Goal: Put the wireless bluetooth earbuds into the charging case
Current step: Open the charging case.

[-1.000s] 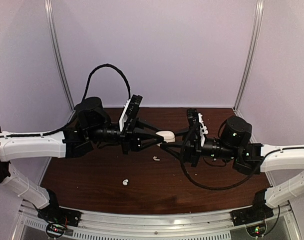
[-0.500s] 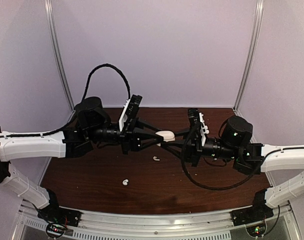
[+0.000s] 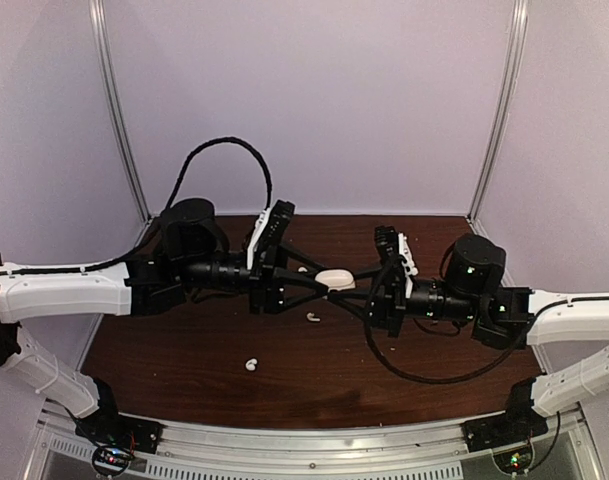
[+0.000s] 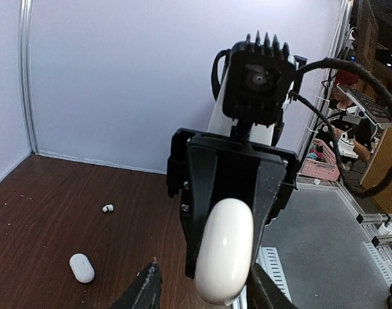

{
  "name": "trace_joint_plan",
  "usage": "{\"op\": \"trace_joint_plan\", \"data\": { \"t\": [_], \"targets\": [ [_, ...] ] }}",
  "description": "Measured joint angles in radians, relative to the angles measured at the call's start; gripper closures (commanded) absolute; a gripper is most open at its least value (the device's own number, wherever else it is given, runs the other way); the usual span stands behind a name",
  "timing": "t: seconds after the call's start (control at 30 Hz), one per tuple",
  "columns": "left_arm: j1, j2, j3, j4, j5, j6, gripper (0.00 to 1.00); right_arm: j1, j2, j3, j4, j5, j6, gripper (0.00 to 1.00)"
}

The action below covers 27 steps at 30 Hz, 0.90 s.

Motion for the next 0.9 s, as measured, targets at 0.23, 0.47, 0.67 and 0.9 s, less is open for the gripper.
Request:
{"op": "trace_joint_plan", "data": {
  "t": [0.23, 0.47, 0.67, 0.9],
  "targets": [
    [-0.002, 0.000, 0.004, -0.018, -0.025, -0.013, 0.56, -0.005, -0.002, 0.000, -0.036, 0.002, -0.035, 0.92],
    [0.012, 0.000, 0.010, -0.016, -0.058, -0.045, 0.58, -0.005, -0.005, -0.007, -0.072, -0.006, -0.053, 0.93],
    [0.030, 0.000, 0.013, -0.016, -0.081, -0.056, 0.53, -0.005, -0.024, -0.014, -0.087, -0.006, -0.058, 0.95],
    [0.044, -0.010, 0.008, -0.017, -0.074, -0.056, 0.45, -0.005, -0.065, -0.054, -0.085, 0.019, -0.056, 0.95]
  ]
}}
